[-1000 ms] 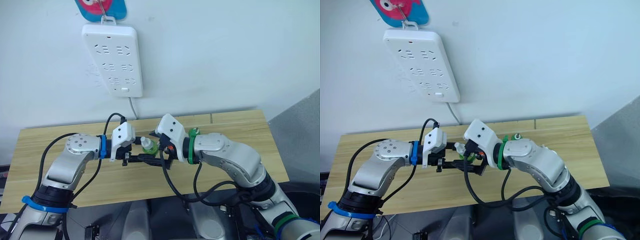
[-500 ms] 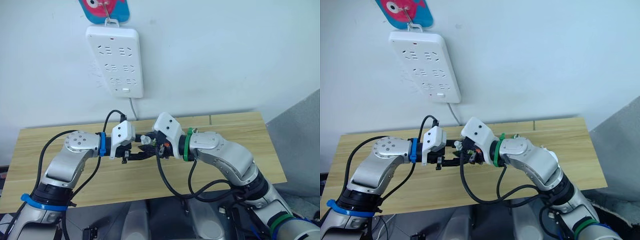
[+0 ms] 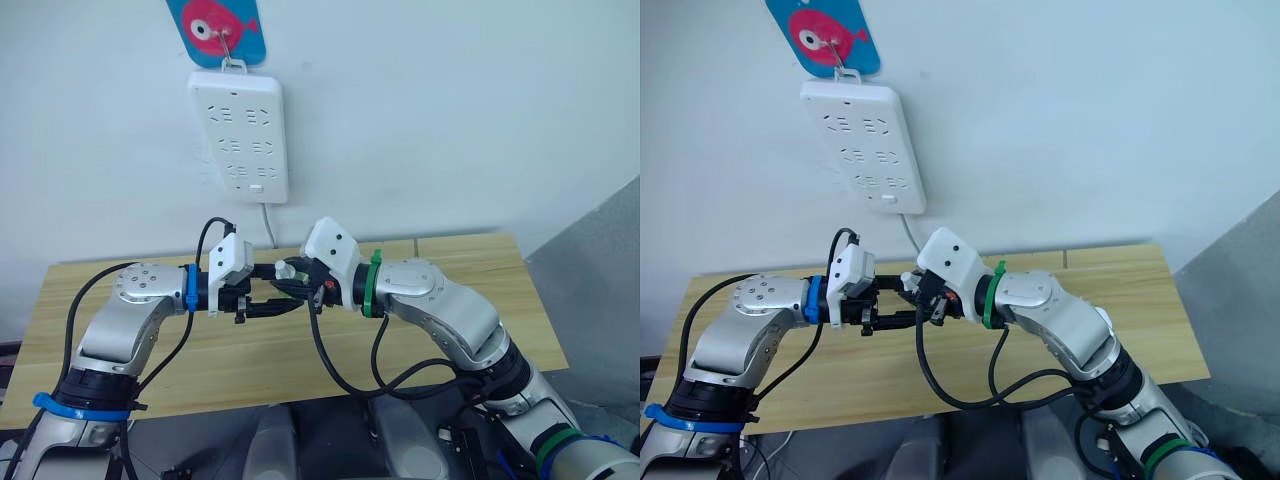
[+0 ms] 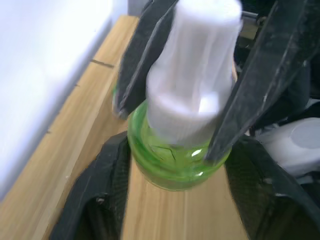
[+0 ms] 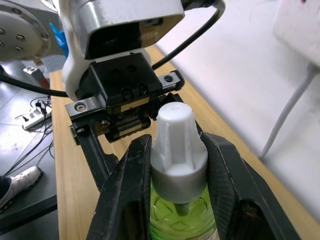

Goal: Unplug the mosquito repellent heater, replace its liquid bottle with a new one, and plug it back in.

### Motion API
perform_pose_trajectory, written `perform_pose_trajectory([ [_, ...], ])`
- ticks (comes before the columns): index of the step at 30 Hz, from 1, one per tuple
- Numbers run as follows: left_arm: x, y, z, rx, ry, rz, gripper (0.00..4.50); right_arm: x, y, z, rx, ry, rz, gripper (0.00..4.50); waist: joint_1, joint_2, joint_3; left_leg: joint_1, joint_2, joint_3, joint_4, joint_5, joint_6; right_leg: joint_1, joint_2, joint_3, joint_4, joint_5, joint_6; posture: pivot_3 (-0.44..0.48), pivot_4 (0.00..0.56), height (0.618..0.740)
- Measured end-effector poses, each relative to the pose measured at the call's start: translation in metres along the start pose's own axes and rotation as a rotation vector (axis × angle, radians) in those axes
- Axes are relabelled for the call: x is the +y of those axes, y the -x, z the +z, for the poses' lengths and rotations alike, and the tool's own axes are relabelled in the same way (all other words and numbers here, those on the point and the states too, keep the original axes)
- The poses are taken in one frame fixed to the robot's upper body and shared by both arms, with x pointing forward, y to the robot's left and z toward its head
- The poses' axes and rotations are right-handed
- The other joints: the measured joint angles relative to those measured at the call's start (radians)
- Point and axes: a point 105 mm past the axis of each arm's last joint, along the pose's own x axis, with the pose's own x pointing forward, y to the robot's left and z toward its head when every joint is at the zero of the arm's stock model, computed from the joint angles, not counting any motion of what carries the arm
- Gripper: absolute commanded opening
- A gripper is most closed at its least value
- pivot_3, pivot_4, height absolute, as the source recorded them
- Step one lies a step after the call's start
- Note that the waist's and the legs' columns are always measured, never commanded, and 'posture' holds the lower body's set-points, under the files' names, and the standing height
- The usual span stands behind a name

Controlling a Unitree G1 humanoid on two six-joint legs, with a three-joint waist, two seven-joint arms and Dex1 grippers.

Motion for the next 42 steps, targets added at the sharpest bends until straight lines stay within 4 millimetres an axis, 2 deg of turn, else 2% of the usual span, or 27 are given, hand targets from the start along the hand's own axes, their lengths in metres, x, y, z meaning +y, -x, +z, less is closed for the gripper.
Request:
perform_pose_trajectory([
  [2, 0.002, 0.003, -0.001, -0.002, -0.024, 0.008, 4.39, -0.004, 0.004, 0.002, -0.009, 0.002, -0.006, 1.15, -0.001, 0.0, -0.015, 0.001, -0.001, 0.0, 0.0, 0.0, 0.0, 0.001, 0.0, 0.0, 0.0, 0.0, 0.0, -0.107, 0.119, 0.728],
  [3, 0.003, 0.005, -0.003, -0.002, -0.019, 0.007, 4.42, -0.006, 0.005, 0.002, -0.013, 0.003, -0.009, 1.15, -0.002, 0.0, -0.023, 0.001, -0.001, 0.0, 0.0, 0.0, 0.0, 0.001, 0.0, 0.0, 0.0, 0.0, 0.0, -0.108, 0.11, 0.728],
  [8, 0.001, 0.013, -0.002, 0.005, 0.078, -0.008, 4.42, -0.013, 0.018, 0.015, -0.085, -0.009, 0.019, 1.15, -0.01, -0.001, -0.058, 0.007, -0.001, 0.0, -0.001, 0.0, 0.001, 0.006, 0.002, 0.0, 0.0, 0.0, -0.001, -0.101, 0.085, 0.728],
  [12, 0.0, 0.013, 0.017, -0.067, 0.132, -0.021, 4.42, -0.009, 0.031, 0.026, -0.143, -0.018, 0.101, 1.15, -0.016, -0.002, -0.08, 0.009, -0.001, 0.0, 0.0, -0.001, 0.003, 0.008, 0.003, 0.0, 0.001, 0.001, -0.001, -0.104, 0.075, 0.728],
  [16, -0.002, 0.011, 0.033, -0.11, 0.138, -0.059, 4.42, -0.01, 0.038, 0.026, -0.148, -0.052, 0.132, 1.15, -0.029, -0.001, -0.1, 0.014, -0.001, 0.0, 0.0, 0.0, 0.003, 0.014, 0.005, 0.0, 0.001, 0.001, -0.002, -0.099, 0.066, 0.728],
  [19, -0.005, 0.008, 0.049, -0.138, 0.127, -0.096, 4.42, -0.011, 0.041, 0.026, -0.149, -0.061, 0.139, 1.15, -0.029, -0.001, -0.102, 0.025, -0.001, 0.0, -0.004, -0.001, 0.003, 0.024, 0.007, 0.001, -0.001, 0.0, -0.002, -0.096, 0.069, 0.728],
  [21, -0.008, 0.006, 0.056, -0.143, 0.115, -0.119, 4.42, -0.011, 0.041, 0.027, -0.146, -0.057, 0.143, 1.15, -0.03, 0.0, -0.105, 0.025, 0.0, 0.0, -0.004, -0.001, 0.003, 0.024, 0.008, 0.002, -0.001, 0.0, -0.002, -0.096, 0.072, 0.728],
  [31, -0.014, 0.001, 0.051, -0.097, 0.17, -0.151, 4.42, -0.008, 0.043, 0.029, -0.161, -0.078, 0.173, 1.15, -0.029, 0.001, -0.107, 0.025, 0.0, -0.001, -0.003, -0.001, 0.003, 0.024, 0.009, 0.002, 0.0, 0.0, -0.002, -0.091, 0.067, 0.728],
  [36, -0.016, -0.007, 0.054, -0.119, 0.161, -0.161, 4.42, -0.007, 0.043, 0.029, -0.156, -0.088, 0.181, 1.15, -0.028, 0.002, -0.112, 0.025, 0.0, -0.001, -0.003, -0.001, 0.003, 0.024, 0.009, 0.002, 0.0, 0.0, -0.002, -0.091, 0.064, 0.728],
  [42, -0.016, -0.009, 0.056, -0.122, 0.156, -0.172, 4.42, -0.006, 0.043, 0.029, -0.159, -0.099, 0.189, 1.15, -0.029, 0.005, -0.122, 0.025, 0.0, 0.0, -0.003, -0.001, 0.003, 0.024, 0.009, 0.002, 0.0, 0.0, -0.002, -0.092, 0.061, 0.728],
])
